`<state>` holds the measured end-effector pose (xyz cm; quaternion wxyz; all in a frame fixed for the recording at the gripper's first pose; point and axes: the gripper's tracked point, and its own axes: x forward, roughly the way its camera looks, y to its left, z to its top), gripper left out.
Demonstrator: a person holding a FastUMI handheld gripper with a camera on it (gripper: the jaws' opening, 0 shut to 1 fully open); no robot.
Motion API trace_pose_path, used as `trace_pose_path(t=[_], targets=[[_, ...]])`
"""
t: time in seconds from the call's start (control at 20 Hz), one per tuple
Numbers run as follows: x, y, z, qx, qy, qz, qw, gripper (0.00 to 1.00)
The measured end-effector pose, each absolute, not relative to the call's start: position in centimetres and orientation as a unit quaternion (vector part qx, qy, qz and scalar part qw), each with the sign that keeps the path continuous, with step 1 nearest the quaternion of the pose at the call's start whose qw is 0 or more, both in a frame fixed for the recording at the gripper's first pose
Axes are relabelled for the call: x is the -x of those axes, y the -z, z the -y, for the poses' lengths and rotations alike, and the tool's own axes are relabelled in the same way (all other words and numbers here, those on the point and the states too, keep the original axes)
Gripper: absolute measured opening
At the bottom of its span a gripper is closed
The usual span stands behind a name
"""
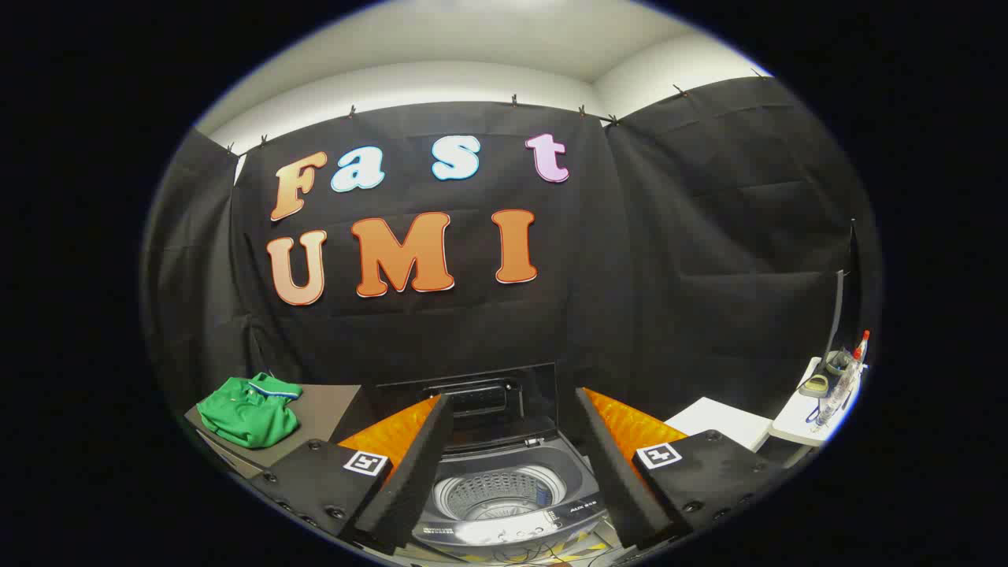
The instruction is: Put the clothes into the washing machine and then close the washing machine lid.
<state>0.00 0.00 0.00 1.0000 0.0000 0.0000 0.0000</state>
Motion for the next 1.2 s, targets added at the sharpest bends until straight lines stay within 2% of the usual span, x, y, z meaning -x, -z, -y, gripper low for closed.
trace_pose_path(t=[1.2], targets=[[1.4,-1.4,-0.4,0.001,-0.024,0.009,1.000,0.99]])
